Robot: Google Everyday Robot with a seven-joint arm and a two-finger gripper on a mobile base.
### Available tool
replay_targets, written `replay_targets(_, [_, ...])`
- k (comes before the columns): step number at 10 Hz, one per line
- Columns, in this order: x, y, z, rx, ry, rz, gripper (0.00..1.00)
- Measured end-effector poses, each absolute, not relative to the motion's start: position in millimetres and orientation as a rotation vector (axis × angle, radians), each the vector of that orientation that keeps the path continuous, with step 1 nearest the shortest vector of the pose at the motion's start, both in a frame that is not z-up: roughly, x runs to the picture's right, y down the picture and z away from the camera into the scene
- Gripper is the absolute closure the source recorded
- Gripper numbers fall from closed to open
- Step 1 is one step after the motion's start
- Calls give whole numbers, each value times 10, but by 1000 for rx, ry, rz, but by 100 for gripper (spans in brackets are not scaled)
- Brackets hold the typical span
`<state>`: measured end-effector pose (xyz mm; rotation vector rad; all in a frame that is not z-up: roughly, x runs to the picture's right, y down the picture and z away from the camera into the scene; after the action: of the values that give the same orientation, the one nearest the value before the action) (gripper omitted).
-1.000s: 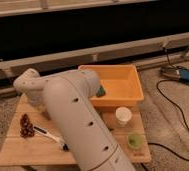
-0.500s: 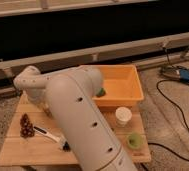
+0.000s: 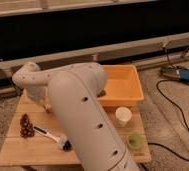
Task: Place fork in paper cup
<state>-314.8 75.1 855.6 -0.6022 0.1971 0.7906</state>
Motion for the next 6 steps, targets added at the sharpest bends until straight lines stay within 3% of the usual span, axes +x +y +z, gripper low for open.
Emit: replay_targets(6, [-2686, 662, 7733, -583, 157, 912, 100])
